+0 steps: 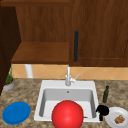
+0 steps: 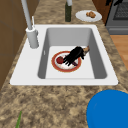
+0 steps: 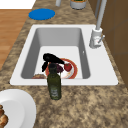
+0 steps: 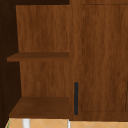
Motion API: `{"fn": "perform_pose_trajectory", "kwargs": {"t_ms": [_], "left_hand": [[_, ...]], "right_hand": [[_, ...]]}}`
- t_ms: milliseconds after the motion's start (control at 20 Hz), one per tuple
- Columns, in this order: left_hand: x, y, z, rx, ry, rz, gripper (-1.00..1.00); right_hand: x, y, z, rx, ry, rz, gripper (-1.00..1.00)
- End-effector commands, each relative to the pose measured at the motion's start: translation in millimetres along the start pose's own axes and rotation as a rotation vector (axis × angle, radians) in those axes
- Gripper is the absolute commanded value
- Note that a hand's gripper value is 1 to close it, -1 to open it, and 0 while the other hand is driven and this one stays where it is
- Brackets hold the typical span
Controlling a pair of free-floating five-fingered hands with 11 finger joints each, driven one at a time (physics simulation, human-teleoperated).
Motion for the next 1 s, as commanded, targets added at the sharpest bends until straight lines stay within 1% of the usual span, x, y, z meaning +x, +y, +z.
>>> {"fn": "perform_pose_trajectory", "kwargs": {"t_ms": [0,50,150,300,350,400,550,650,750,800,850,950], "left_hand": [[-10,1,-6,-0.031,0.017,0.122,-1.0],[-11,2,-7,-0.039,0.02,0.134,-1.0],[-11,5,-6,-0.046,0.036,0.14,-1.0],[-16,6,-8,-0.049,0.055,0.157,-1.0],[-19,5,-8,-0.048,0.064,0.16,-1.0],[-22,5,-9,-0.046,0.076,0.153,-1.0],[-28,4,-8,-0.051,0.14,0.147,-1.0],[-32,5,-6,-0.061,0.184,0.15,-1.0],[-34,6,-5,-0.069,0.219,0.164,-1.0],[-36,6,-8,-0.065,0.234,0.17,-1.0],[-39,3,-16,-0.06,0.253,0.167,-1.0],[-45,2,-25,-0.055,0.282,0.171,-1.0]], "right_hand": [[0,0,0,0.0,0.0,0.0,0.0],[0,0,0,0.0,0.0,0.0,0.0],[0,0,0,0.0,0.0,0.0,0.0],[0,0,0,0.0,0.0,0.0,0.0],[0,0,0,0.0,0.0,0.0,0.0],[0,0,0,0.0,0.0,0.0,0.0],[0,0,0,0.0,0.0,0.0,0.0],[0,0,0,0.0,0.0,0.0,0.0],[0,0,0,0.0,0.0,0.0,0.0],[0,0,0,0.0,0.0,0.0,0.0],[0,0,0,0.0,0.0,0.0,0.0],[0,0,0,0.0,0.0,0.0,0.0]]}}
